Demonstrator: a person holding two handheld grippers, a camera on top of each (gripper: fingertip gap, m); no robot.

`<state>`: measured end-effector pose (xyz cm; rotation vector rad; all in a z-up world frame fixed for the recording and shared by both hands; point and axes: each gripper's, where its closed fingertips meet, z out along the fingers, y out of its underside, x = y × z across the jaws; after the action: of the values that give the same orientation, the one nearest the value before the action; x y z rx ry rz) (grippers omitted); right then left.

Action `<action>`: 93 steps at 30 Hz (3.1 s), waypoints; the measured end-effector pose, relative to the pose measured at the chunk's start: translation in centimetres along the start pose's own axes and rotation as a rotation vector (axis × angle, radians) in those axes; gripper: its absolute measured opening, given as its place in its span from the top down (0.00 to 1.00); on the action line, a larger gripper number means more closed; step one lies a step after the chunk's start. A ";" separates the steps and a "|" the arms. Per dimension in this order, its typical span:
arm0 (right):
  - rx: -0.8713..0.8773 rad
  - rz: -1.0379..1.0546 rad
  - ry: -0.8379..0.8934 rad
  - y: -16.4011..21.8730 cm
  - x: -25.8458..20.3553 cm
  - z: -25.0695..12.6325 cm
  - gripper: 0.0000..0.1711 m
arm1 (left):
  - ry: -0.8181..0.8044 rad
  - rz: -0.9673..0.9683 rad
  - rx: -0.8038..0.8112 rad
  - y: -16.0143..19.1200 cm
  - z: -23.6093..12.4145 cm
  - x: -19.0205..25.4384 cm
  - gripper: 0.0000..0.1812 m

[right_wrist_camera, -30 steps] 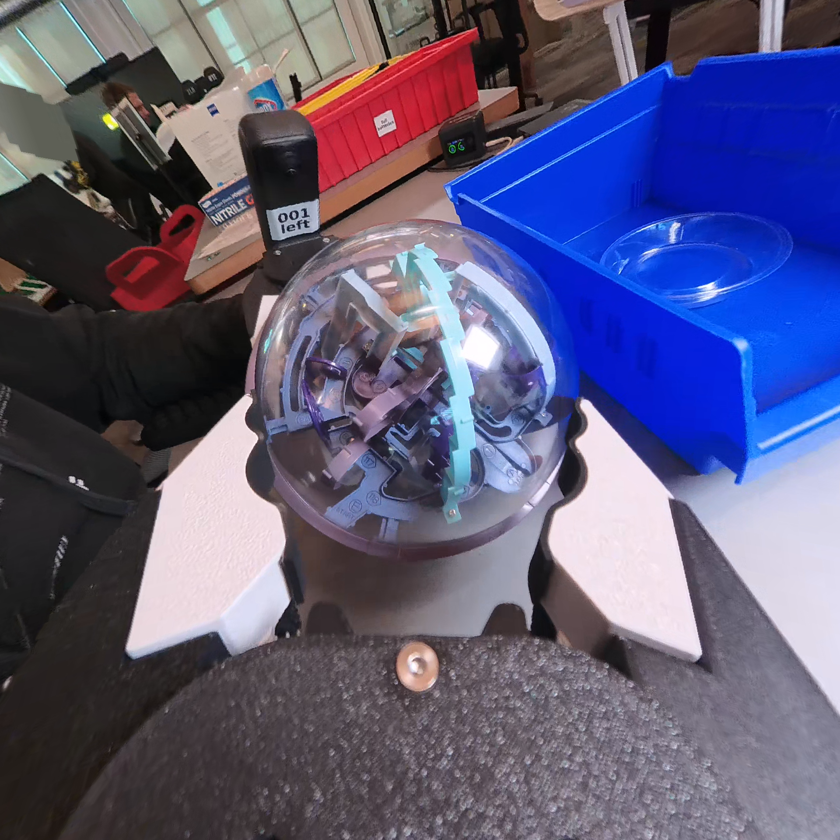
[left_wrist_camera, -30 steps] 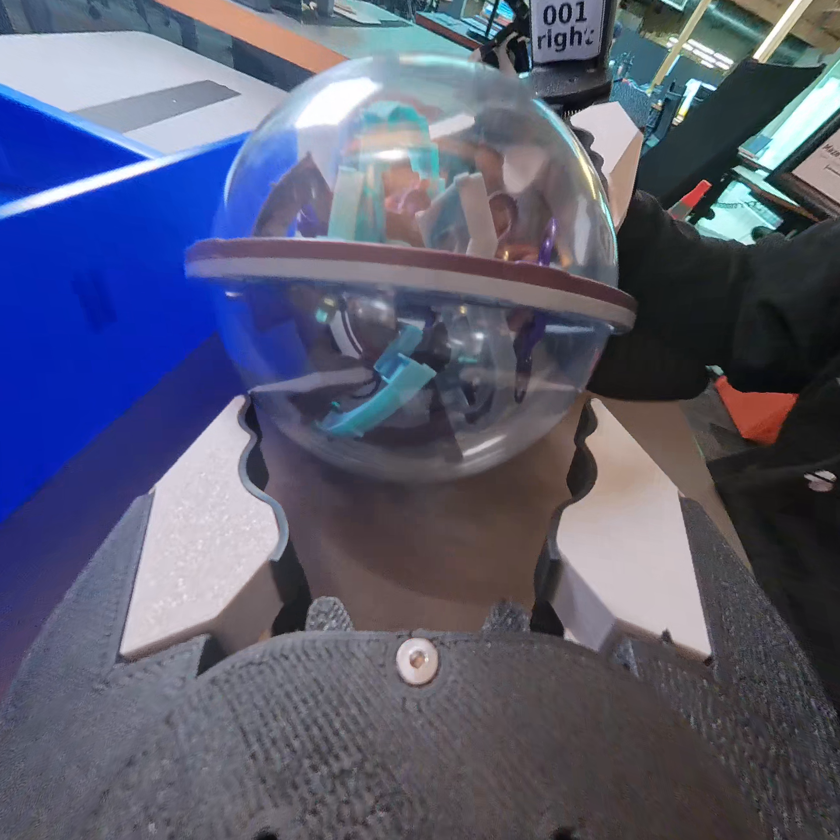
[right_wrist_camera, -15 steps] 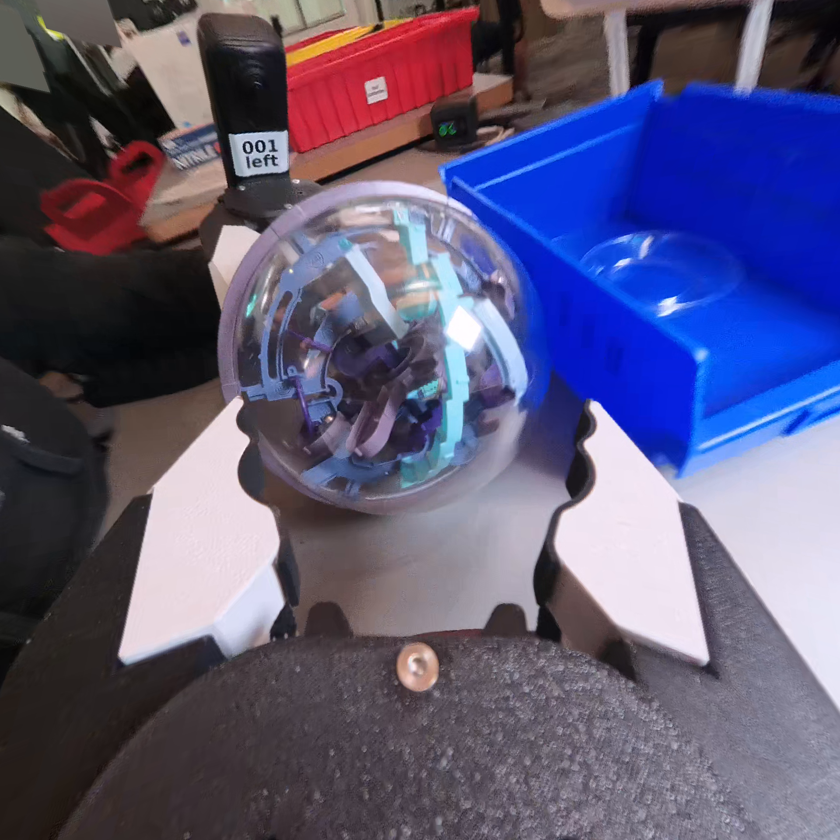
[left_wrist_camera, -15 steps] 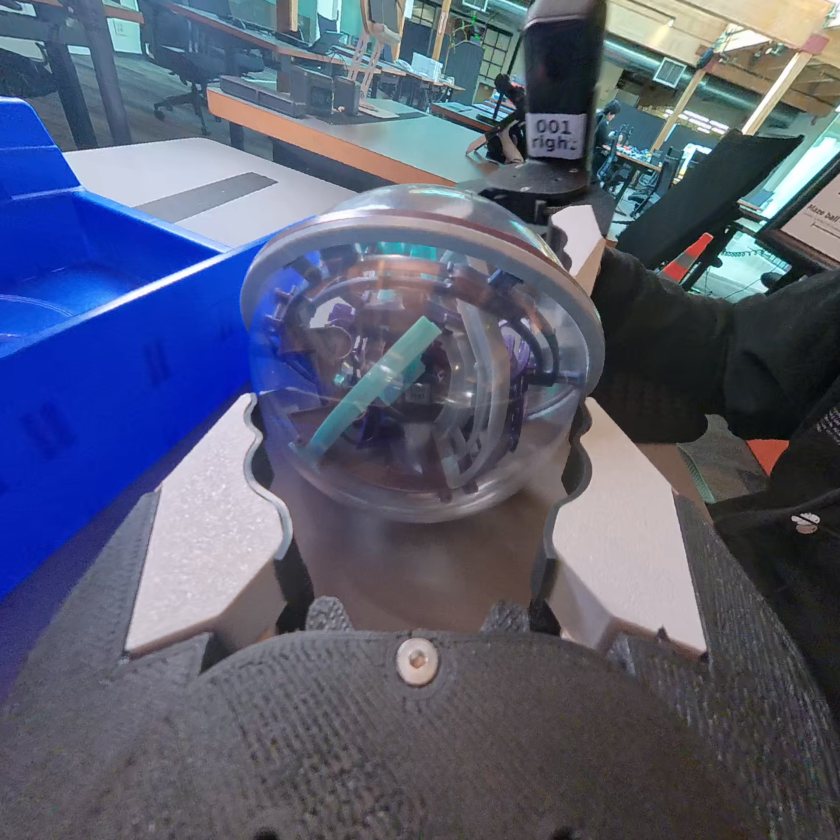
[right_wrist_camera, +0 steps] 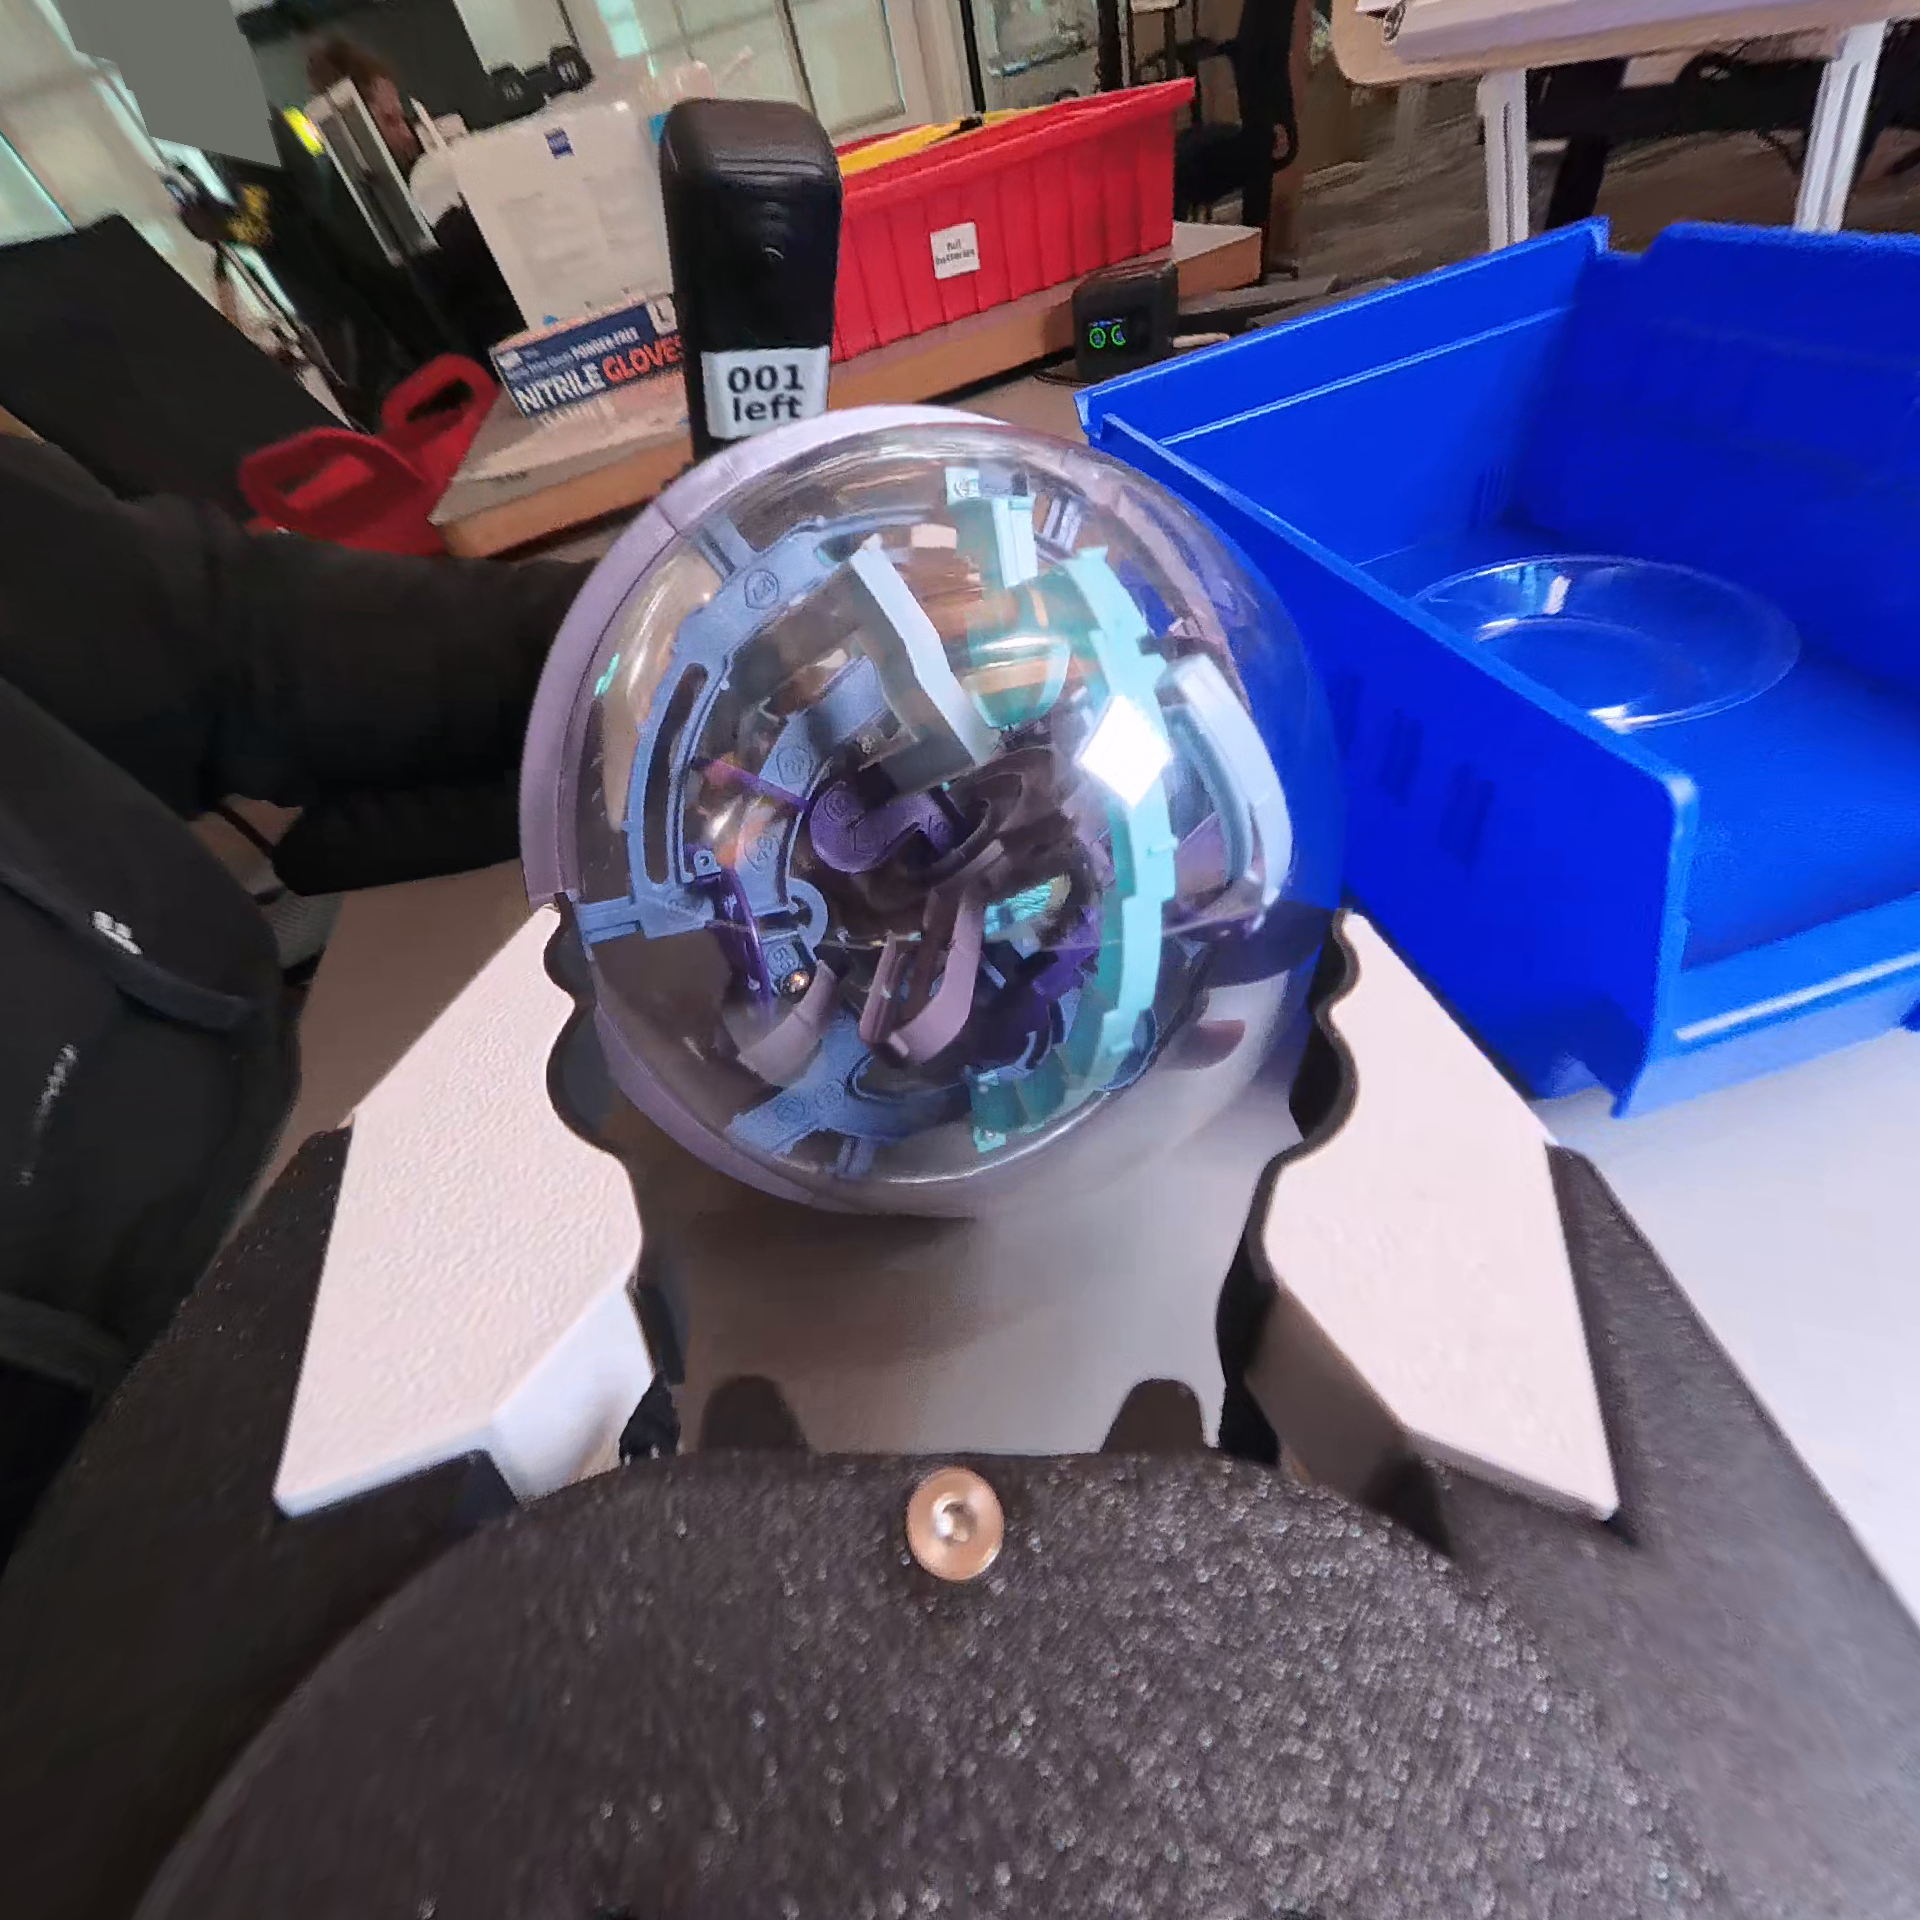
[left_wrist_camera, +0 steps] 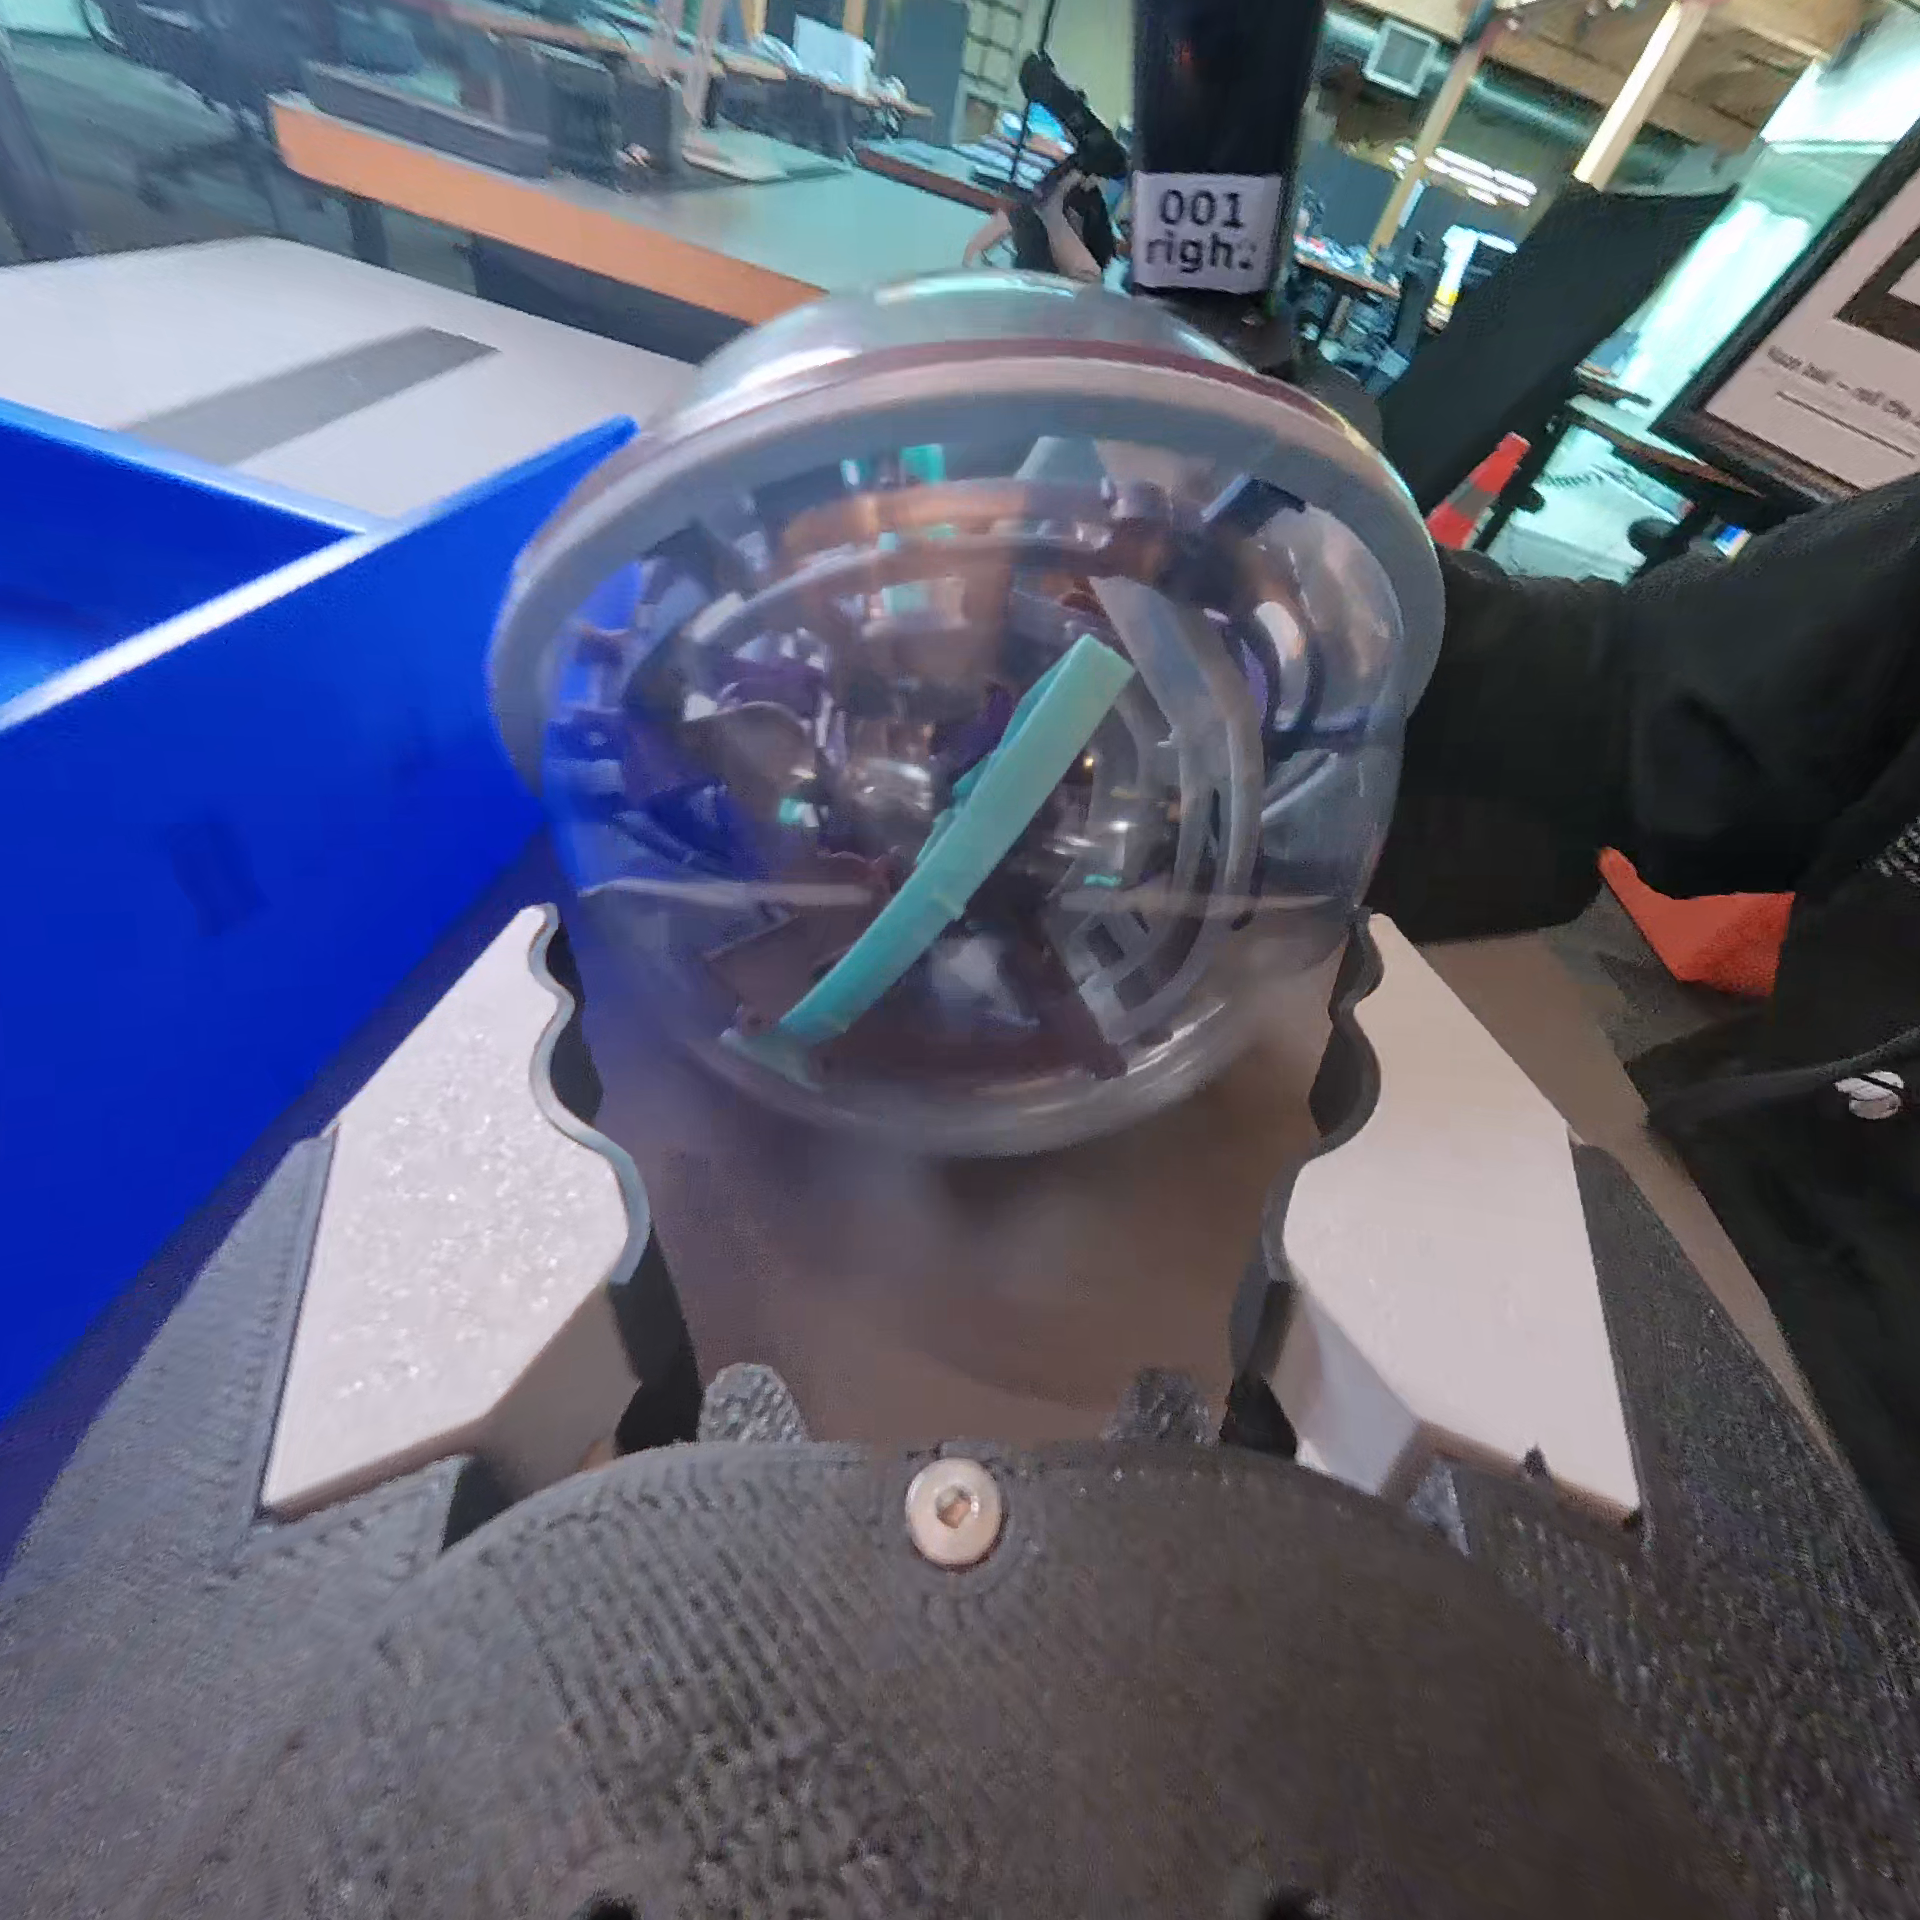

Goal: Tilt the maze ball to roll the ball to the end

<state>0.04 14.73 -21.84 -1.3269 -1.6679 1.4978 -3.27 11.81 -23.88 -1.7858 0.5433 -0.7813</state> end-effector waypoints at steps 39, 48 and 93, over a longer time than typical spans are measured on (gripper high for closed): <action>0.021 -0.008 -0.121 0.1 -2.3 0.6 0.25 | -0.072 0.127 0.061 -1.6 -2.0 2.6 0.24; 0.009 -0.058 -0.117 -0.1 -3.3 1.0 0.25 | -0.101 0.191 0.024 -0.7 -2.8 3.3 0.24; -0.005 -0.152 -0.113 0.2 -4.9 1.5 0.27 | -0.107 0.235 0.016 -1.4 -3.8 4.6 0.24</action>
<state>0.63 9.66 -21.36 -1.1087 -1.8012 1.5039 -2.92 6.71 -20.58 -1.7012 0.6595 -0.5236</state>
